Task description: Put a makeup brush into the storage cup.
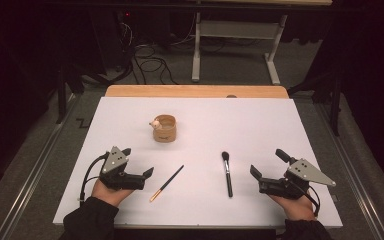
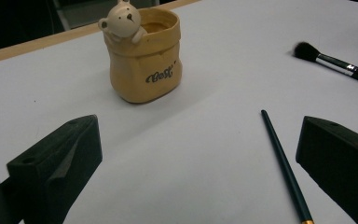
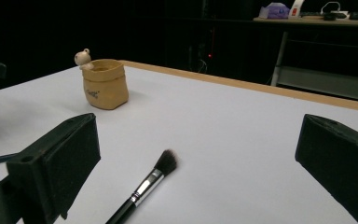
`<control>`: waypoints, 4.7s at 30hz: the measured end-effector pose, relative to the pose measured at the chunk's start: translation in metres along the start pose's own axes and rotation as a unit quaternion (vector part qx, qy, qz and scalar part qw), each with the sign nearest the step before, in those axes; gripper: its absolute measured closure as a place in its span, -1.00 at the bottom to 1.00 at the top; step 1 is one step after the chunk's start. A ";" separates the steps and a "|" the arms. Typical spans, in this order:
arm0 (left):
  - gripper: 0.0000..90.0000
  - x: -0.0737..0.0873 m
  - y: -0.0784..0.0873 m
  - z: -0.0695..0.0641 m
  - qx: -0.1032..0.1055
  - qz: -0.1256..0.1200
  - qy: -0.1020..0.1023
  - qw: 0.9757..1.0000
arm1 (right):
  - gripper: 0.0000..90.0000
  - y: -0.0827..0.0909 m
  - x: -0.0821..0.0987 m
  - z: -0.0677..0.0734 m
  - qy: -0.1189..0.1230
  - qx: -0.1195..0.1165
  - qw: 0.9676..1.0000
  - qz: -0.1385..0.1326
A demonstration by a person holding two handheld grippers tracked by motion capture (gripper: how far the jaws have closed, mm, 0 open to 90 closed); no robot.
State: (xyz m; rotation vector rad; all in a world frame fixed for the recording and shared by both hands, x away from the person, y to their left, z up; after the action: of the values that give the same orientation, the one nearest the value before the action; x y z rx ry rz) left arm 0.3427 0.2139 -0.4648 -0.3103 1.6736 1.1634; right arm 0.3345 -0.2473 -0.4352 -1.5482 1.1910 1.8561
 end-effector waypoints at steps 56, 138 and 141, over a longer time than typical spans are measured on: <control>-0.99 -0.025 -0.017 -0.019 0.055 0.264 0.016 0.963 | -0.99 -0.010 0.006 0.001 0.002 -0.005 1.000 0.031; 0.42 -0.045 -0.060 -0.057 0.090 0.431 -0.044 0.897 | -0.98 -0.015 0.012 0.004 -0.005 -0.018 0.999 0.045; 0.45 -0.045 -0.061 -0.058 0.090 0.432 -0.047 0.896 | -0.98 -0.015 0.012 0.004 -0.006 -0.019 0.999 0.044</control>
State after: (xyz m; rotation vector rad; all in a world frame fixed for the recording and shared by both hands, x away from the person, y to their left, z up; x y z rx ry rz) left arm 0.3693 0.1220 -0.4598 0.6771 1.8605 1.5939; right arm 0.3407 -0.2377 -0.4513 -1.5261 1.2438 1.9519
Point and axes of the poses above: each handheld gripper's, and its own axes: y roughly backward along the jaws, x roughly out of its underside, z roughly to its left, the point moved 1 cm from there along -y, roughly forward along the jaws, and after that the axes turned 6 degrees about z, right-handed, at the moved point
